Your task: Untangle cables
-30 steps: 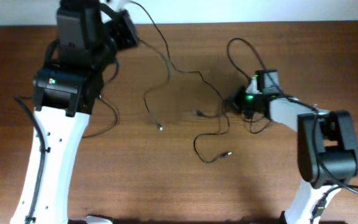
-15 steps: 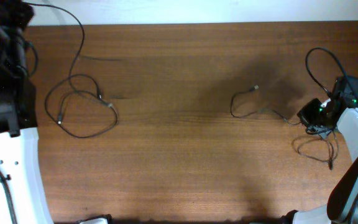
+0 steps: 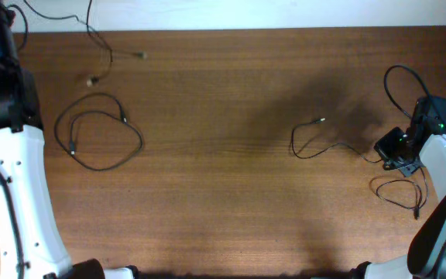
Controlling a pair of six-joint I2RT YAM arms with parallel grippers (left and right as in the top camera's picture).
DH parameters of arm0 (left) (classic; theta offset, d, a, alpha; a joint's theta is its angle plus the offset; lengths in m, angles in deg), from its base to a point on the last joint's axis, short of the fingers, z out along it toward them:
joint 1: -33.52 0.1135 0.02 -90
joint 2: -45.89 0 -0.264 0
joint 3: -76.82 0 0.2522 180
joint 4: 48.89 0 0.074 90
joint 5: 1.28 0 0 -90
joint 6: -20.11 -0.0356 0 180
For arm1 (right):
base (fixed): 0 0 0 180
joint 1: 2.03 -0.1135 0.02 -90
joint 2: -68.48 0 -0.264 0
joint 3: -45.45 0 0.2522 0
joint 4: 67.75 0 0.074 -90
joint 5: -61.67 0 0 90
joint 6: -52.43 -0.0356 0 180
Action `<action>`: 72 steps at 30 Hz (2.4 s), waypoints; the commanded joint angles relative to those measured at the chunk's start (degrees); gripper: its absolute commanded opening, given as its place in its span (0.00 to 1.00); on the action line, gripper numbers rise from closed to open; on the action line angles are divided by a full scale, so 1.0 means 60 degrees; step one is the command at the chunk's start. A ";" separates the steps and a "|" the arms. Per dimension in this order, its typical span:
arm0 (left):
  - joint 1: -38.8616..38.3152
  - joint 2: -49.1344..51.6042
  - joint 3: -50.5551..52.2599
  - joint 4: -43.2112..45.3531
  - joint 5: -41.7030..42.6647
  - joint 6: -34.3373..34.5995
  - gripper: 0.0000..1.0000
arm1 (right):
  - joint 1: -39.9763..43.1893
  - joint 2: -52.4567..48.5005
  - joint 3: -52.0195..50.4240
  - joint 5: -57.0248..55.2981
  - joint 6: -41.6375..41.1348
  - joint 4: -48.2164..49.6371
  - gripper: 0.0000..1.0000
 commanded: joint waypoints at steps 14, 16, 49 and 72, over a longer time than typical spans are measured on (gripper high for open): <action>0.1122 0.1071 -0.0135 0.0131 -0.2353 -0.2892 0.00 | 0.0018 -0.0219 -0.0335 -0.0149 -0.0084 0.0000 0.04; 0.1122 0.2342 -0.0135 0.0845 -0.2124 -0.2237 0.00 | 0.0018 -0.0219 -0.0382 -0.0149 -0.0084 0.0000 0.04; 0.1603 0.6240 -0.0106 -0.6000 0.5934 -0.2954 0.99 | 0.0018 -0.0219 -0.1475 0.0244 -0.0080 0.0084 0.13; 0.1508 0.6244 0.1351 -0.7242 -0.1872 -0.2135 0.00 | 0.0018 -0.0219 -0.1942 0.0244 -0.0080 0.0331 0.13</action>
